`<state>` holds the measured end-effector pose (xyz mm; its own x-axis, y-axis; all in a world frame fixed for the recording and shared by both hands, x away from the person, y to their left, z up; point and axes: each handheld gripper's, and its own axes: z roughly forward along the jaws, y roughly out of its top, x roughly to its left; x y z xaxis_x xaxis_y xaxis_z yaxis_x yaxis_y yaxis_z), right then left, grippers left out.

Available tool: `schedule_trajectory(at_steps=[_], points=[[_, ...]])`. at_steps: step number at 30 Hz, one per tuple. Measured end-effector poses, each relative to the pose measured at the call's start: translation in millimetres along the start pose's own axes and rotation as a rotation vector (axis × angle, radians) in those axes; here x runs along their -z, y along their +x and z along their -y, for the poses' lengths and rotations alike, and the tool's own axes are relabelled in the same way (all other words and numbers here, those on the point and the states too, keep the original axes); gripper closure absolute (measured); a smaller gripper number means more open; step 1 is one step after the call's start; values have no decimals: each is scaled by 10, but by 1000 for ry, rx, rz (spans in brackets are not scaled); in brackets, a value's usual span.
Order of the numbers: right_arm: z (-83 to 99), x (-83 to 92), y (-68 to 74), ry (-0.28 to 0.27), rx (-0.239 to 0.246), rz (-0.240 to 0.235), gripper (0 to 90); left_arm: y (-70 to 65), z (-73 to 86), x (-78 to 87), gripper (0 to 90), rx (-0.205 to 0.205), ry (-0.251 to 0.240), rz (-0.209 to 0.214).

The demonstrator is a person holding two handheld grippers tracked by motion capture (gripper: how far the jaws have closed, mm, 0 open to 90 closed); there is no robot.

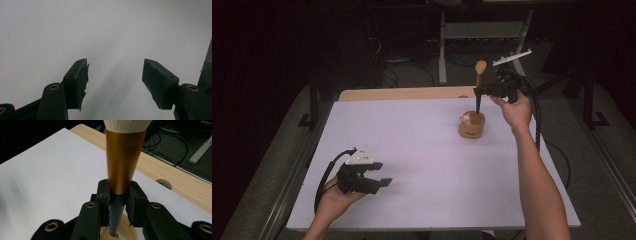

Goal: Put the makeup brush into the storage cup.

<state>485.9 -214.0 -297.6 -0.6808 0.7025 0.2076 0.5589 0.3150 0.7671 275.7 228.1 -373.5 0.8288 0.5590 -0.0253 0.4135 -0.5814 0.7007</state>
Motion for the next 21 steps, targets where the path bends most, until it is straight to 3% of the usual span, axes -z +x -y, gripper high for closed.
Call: schedule_trajectory(at_steps=[13, 14, 21], points=[[194, -116, -88, 17, -45, -3, 732, -4, 5, -6, 368, 6, 3, 2], [208, -125, -104, 16, -28, -1, 732, -8, 6, -11, 368, 9, -1, 2], [280, -155, -120, 14, -40, 1, 732, -11, 7, -19, 368, 7, 0, 4]])
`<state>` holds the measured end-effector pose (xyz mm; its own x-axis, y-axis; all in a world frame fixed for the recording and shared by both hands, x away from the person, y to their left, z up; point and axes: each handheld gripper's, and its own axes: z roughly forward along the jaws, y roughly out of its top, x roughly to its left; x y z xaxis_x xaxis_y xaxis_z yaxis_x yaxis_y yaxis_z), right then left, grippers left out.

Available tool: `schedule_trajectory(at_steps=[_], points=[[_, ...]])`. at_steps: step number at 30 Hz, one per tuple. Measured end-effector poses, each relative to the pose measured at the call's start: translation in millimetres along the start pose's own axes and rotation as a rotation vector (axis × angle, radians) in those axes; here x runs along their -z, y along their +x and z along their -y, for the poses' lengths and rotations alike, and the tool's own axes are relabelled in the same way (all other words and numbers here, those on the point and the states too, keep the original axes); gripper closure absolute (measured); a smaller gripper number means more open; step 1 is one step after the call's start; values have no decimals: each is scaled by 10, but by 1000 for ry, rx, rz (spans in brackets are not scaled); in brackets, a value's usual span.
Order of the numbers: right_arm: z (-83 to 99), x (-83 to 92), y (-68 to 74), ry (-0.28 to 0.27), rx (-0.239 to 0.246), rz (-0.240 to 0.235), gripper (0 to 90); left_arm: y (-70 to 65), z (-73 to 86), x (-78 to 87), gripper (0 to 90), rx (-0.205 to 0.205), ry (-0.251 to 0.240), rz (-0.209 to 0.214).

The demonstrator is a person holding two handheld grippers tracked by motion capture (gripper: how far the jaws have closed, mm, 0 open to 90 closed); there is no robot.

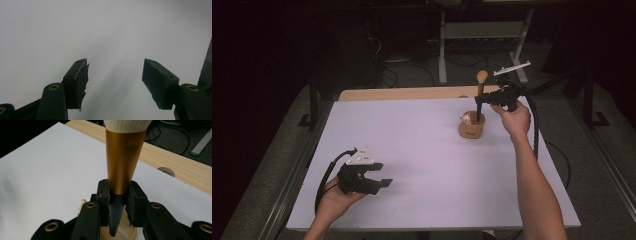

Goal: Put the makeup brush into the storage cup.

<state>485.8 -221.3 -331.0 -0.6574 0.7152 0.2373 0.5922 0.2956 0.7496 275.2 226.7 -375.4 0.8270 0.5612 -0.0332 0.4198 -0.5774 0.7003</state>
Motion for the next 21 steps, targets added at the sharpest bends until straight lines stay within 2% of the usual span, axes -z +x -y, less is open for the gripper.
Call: schedule_trajectory(at_steps=[6, 7, 21], points=[[63, -29, -13, 6, -22, 2, 732, 5, 4, -7, 368, -2, 5, 2], [74, -37, -21, 2, -10, 4, 732, 7, 4, -9, 368, -4, 7, 1], [201, -118, -43, 3, -24, 8, 731, 6, 10, -24, 366, 1, 11, 3]])
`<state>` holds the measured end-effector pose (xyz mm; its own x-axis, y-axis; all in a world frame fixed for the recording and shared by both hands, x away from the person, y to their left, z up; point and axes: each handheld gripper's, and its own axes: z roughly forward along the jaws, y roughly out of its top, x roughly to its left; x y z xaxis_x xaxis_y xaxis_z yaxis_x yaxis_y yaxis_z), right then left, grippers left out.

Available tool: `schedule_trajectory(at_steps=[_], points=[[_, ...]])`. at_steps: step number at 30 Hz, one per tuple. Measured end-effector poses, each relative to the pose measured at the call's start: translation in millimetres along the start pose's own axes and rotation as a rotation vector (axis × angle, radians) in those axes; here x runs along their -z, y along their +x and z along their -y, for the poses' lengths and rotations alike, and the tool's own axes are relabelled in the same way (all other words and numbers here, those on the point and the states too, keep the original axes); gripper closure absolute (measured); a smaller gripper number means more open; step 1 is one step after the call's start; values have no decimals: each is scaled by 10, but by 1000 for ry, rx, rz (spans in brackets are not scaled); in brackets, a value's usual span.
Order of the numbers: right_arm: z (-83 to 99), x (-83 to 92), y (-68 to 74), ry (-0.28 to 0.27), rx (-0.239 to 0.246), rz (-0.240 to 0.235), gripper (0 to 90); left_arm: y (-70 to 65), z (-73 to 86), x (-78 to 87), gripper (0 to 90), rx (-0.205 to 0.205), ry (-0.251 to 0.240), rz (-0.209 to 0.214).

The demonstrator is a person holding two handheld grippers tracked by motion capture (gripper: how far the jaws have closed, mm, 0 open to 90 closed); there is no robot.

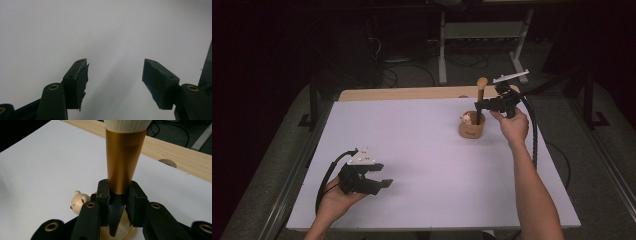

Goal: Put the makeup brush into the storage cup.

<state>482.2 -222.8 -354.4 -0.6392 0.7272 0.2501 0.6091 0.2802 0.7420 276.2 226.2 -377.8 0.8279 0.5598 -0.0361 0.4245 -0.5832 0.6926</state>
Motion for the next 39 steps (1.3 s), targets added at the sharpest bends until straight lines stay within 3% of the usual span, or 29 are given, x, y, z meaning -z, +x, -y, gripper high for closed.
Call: schedule_trajectory(at_steps=[12, 26, 29, 39], points=[[111, -78, -3, 7, -23, 2, 731, -1, 3, -4, 364, 0, 3, 1], [206, -131, 1, 16, -8, 11, 728, -6, 0, -27, 361, 4, -1, 6], [211, -130, 11, 27, -20, 18, 724, -8, -4, -31, 361, -1, -4, 8], [194, -51, 58, 17, 1, 27, 669, -18, -8, -37, 357, 3, -1, 9]])
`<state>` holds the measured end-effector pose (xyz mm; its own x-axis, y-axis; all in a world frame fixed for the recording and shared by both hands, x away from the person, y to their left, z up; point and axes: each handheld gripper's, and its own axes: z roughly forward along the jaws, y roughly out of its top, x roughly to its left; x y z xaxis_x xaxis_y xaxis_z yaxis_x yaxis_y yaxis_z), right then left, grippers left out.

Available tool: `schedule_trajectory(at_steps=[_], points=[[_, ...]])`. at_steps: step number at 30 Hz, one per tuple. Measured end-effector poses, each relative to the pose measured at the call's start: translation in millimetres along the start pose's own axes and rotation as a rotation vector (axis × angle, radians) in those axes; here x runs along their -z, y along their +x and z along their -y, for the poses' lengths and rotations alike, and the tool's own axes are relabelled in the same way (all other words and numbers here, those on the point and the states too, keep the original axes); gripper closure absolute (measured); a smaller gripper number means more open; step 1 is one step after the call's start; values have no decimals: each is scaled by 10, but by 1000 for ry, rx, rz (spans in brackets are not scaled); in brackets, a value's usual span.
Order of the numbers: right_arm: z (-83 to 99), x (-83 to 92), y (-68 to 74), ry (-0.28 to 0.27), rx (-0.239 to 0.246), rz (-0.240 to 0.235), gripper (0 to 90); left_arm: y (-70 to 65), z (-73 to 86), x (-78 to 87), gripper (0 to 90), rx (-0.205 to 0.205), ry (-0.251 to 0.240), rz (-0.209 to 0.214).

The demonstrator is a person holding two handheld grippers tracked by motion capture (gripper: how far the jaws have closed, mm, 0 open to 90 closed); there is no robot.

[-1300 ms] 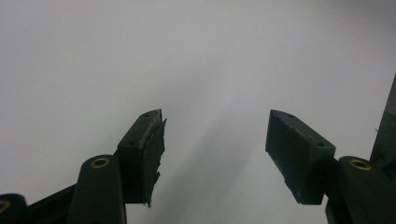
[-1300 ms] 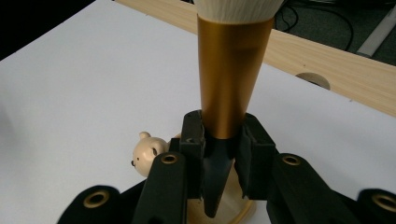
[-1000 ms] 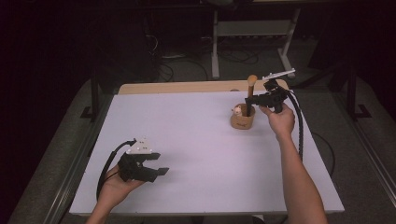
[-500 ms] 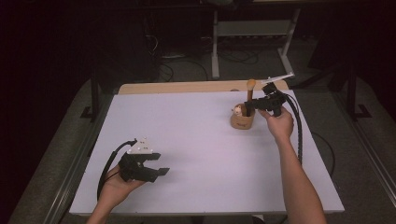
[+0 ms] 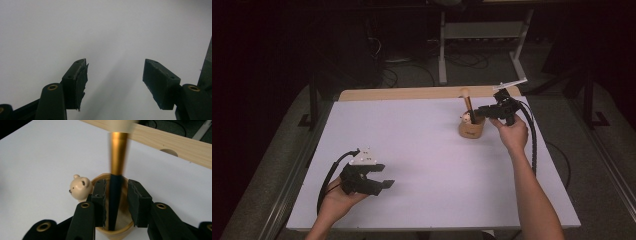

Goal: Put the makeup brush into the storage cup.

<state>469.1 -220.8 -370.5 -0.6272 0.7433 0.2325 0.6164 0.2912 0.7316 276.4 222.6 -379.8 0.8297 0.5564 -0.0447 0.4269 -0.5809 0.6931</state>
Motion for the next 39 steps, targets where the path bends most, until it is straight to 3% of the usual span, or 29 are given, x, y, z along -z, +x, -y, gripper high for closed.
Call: schedule_trajectory(at_steps=[12, 29, 39], points=[[77, 153, 66, -34, 22, -5, 569, 25, 12, -2, 348, 6, 4, -10], [273, 290, 160, -25, 10, -11, 405, 48, 30, -4, 316, 32, -13, -27], [337, 330, 240, -14, 32, -18, 343, 77, 48, -7, 297, 39, -10, -39]])
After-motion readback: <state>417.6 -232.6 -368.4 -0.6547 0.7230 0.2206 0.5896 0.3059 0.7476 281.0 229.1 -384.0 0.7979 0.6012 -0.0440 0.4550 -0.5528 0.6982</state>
